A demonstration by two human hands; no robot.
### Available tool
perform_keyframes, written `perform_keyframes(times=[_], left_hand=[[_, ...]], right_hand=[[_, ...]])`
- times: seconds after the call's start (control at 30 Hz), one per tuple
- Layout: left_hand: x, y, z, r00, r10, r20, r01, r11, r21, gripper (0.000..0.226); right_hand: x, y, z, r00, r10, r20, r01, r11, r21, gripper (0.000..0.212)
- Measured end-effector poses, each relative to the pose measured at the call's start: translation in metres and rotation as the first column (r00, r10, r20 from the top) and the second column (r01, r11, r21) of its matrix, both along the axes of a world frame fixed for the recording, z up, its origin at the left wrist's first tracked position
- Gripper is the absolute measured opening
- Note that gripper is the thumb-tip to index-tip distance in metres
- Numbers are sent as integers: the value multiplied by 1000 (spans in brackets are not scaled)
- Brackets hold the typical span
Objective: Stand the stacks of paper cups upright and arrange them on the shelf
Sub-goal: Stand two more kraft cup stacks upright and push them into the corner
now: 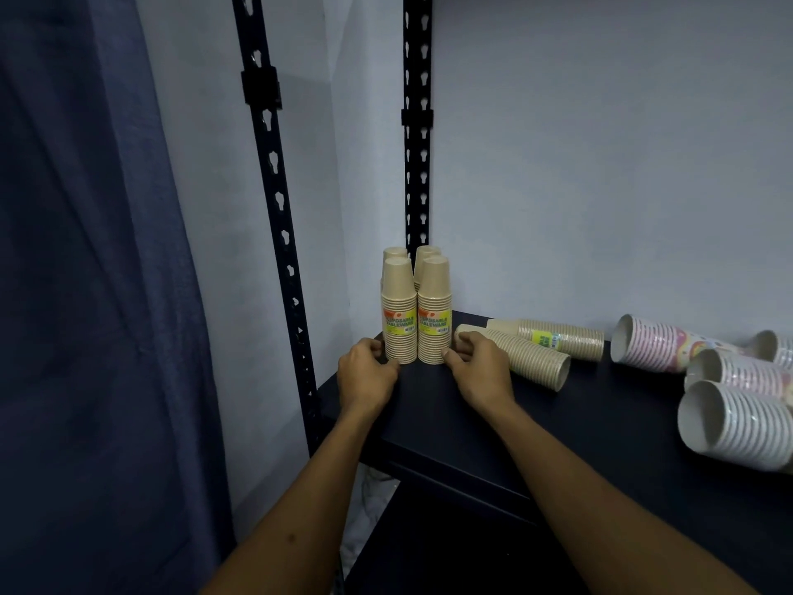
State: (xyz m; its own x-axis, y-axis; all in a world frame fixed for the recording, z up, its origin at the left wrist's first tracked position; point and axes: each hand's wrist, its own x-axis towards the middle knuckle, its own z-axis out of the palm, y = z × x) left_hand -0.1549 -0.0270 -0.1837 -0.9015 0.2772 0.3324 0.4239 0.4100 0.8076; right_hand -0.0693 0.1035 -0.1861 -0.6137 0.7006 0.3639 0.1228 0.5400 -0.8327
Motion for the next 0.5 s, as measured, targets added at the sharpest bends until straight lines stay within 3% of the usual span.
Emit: perform_keyframes(times=[0.13, 0.37, 0.5], left_hand=[[14, -8, 0, 999, -7, -46, 5, 998, -58, 25], [48, -20, -11, 970, -133, -201, 60, 941, -334, 18], [54, -17, -11, 976, -144, -163, 73, 923, -378, 21]], right_hand=[[22, -2, -3, 1000, 9, 11, -9, 1000, 6, 40], [77, 1, -3, 999, 19, 39, -22, 996, 91, 28], [114, 7, 3, 996, -52, -71, 66, 976, 208, 20]])
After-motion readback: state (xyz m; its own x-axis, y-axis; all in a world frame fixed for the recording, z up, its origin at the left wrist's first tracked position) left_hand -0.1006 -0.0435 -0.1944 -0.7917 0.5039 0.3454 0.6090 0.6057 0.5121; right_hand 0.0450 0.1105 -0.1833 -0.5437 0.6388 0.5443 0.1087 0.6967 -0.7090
